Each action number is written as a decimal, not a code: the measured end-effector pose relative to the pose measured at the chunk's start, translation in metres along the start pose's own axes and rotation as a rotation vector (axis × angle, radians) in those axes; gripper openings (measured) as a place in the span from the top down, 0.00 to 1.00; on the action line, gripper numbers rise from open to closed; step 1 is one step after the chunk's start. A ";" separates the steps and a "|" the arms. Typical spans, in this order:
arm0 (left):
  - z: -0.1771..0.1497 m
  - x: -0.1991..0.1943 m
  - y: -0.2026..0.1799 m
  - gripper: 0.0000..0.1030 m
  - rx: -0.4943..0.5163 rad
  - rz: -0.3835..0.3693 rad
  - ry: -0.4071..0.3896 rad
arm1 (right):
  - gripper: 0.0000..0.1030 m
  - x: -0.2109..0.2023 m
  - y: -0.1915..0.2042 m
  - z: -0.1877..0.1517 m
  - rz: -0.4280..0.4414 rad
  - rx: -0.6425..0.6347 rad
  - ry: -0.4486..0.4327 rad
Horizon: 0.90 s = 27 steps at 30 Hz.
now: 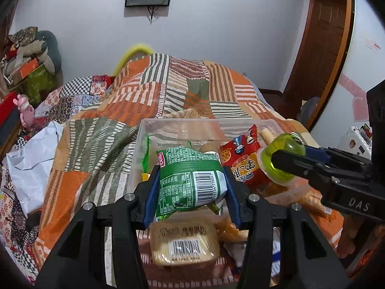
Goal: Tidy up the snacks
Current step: 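Lower the green pack and jelly cup into the clear box and open both grippers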
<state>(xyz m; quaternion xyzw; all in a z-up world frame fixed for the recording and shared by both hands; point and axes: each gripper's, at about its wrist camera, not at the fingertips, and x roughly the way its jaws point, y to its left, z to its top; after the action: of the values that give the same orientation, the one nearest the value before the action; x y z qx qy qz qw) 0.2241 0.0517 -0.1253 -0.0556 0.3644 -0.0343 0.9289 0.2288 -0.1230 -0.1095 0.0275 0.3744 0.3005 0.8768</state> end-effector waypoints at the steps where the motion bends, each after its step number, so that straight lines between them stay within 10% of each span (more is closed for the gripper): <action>1: 0.000 0.005 0.001 0.53 -0.001 0.002 0.006 | 0.58 0.003 0.001 0.000 0.000 -0.003 0.007; 27: -0.005 0.002 0.009 0.49 -0.022 -0.017 0.042 | 0.56 -0.005 0.002 -0.004 -0.021 -0.036 0.035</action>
<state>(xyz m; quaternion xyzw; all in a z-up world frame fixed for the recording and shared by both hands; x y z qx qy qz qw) 0.2220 0.0596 -0.1313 -0.0682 0.3836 -0.0394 0.9201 0.2227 -0.1249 -0.1083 0.0026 0.3847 0.2982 0.8735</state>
